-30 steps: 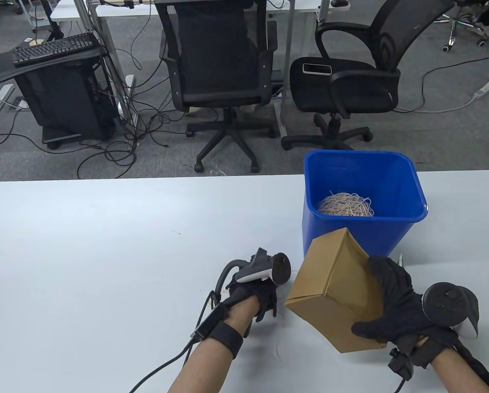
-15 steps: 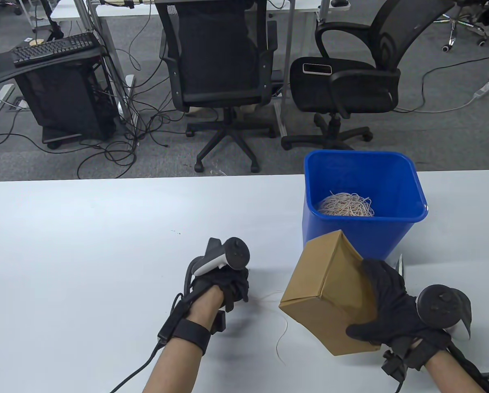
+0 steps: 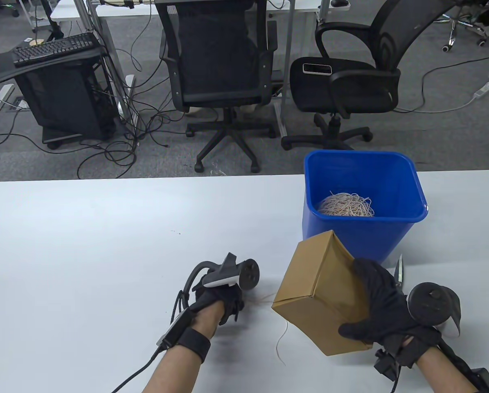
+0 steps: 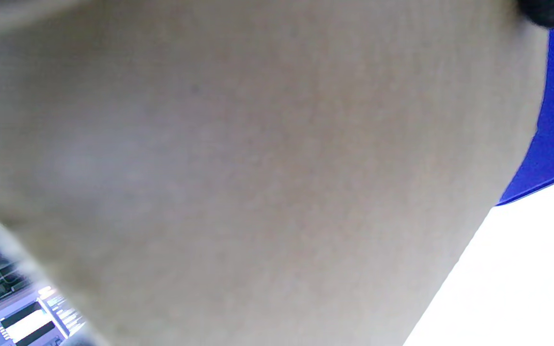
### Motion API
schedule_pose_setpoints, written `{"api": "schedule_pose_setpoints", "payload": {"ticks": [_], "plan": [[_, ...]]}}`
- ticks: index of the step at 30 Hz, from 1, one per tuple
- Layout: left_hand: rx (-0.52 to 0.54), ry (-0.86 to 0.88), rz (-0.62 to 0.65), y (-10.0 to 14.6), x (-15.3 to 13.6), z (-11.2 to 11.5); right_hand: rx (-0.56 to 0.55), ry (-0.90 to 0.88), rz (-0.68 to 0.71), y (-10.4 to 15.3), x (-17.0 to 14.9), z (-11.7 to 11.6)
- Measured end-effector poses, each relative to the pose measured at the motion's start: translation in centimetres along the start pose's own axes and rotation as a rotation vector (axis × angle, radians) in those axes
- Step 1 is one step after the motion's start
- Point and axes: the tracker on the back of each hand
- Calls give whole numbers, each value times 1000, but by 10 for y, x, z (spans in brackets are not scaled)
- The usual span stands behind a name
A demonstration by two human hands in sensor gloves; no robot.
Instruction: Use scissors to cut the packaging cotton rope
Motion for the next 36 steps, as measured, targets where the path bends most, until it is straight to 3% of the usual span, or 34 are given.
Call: {"api": "schedule_pose_setpoints", "payload": {"ticks": [3, 13, 17, 22, 25, 30, 36], "plan": [[38, -20, 25, 2, 9, 3, 2, -6, 3, -1, 1, -2], [-40, -276, 18, 2, 29, 8, -30, -32, 21, 4, 5, 2], [-63, -150, -55, 5, 14, -4, -27, -44, 13, 6, 0, 4], [113, 417, -112, 19, -24, -48, -33, -76, 5, 11, -7, 0], [225, 632, -117, 27, -37, -81, -41, -99, 0, 14, -13, -5], [443, 833, -96, 37, -53, -143, -62, -146, -19, 20, -24, -13], [665, 940, -48, 43, -51, -220, -91, -208, -29, 25, -36, -22]]}}
Point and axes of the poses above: the tracker on the back of each hand, its own x axis roughly to the thumb side, its own y axis roughly from the fingertips to the wrist, z = x × y, and after that the axes turned 7 degrees about x, right-handed
